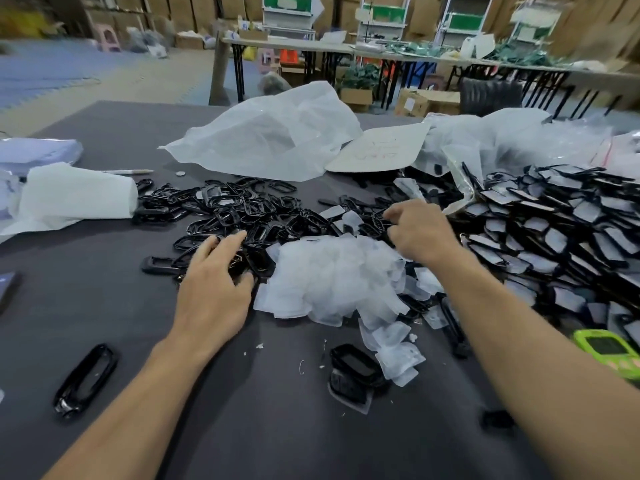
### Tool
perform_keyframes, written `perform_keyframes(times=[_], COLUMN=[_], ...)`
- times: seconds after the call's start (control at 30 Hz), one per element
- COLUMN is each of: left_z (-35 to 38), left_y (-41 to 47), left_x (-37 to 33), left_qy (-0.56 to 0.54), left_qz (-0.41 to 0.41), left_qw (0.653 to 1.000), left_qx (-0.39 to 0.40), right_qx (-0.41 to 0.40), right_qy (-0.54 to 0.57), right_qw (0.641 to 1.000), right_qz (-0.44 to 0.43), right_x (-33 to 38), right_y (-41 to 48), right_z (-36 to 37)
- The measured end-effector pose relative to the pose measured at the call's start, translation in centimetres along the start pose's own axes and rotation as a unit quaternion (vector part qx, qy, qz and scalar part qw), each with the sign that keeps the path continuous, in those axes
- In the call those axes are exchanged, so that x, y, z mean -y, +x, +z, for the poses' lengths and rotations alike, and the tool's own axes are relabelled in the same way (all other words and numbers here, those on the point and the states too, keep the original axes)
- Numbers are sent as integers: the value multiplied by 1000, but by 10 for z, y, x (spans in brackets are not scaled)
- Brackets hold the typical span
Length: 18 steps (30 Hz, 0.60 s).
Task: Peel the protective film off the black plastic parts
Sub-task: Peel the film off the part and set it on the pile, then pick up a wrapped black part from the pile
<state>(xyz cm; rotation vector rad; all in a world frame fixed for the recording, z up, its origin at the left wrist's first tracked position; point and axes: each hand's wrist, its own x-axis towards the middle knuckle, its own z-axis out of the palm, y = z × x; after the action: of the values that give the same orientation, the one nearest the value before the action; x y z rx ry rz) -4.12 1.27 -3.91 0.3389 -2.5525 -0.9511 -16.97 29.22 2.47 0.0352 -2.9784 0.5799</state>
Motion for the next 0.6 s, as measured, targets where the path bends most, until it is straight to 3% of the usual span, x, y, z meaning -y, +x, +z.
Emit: perform_keyframes(times=[0.17, 0.3, 0.47, 0.6], left_z=[1, 1, 2, -3], left_y=[8, 5, 3, -1], left_x=[5, 3, 2, 2], left_qy=[81, 83, 61, 18], left_qz=[61, 68, 64, 50], left_qw=[992, 994, 994, 995], left_qx=[74, -20, -55, -84], right_qx=[-27, -89, -181, -143], right_qy=[-10, -6, 108, 73], right_qw=[999, 996, 977, 986], right_qz=[-26, -12, -20, 31], right_x=[16, 20, 41, 40], right_y=[8, 4, -20, -18], right_z=[31, 32, 34, 38])
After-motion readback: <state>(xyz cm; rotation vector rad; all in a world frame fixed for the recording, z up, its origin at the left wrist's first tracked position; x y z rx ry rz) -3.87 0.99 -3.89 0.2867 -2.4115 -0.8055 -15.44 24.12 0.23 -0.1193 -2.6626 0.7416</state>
